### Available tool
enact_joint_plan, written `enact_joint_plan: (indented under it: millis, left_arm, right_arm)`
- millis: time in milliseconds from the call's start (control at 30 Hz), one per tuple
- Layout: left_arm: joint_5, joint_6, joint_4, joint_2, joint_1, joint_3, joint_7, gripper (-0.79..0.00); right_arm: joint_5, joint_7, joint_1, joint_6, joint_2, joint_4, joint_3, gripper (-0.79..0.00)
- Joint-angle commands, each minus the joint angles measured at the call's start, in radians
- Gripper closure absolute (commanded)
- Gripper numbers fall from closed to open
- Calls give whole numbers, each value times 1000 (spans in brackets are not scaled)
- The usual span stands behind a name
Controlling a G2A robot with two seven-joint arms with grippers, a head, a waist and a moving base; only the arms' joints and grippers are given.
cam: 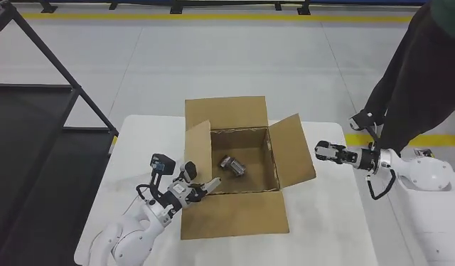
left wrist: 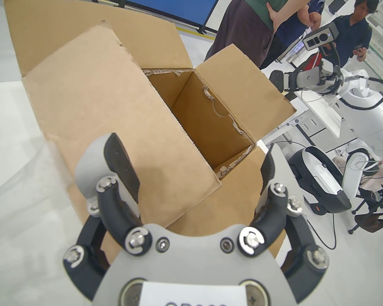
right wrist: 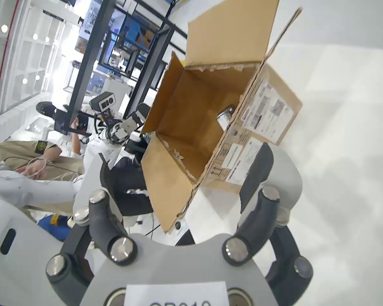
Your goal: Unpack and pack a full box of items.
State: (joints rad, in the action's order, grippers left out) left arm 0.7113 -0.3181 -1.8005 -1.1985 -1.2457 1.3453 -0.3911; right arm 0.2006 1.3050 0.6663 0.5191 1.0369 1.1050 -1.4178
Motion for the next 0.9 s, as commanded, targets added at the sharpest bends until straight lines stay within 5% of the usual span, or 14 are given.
enact_joint_plan:
  millis: [0, 467, 867]
  left_arm:
    - [3, -1, 4, 0, 0, -4, 1, -785]
    - [24, 12, 29, 0, 2, -17, 32, -785]
    - [12, 9, 33, 5, -24, 9, 52, -785]
  right_arm:
    - [22, 4, -10, -8, 0, 5, 46, -785]
    - [212, 10, -82, -14, -20, 97, 270, -785]
    - [159, -111, -245, 107, 55, -148, 562, -785]
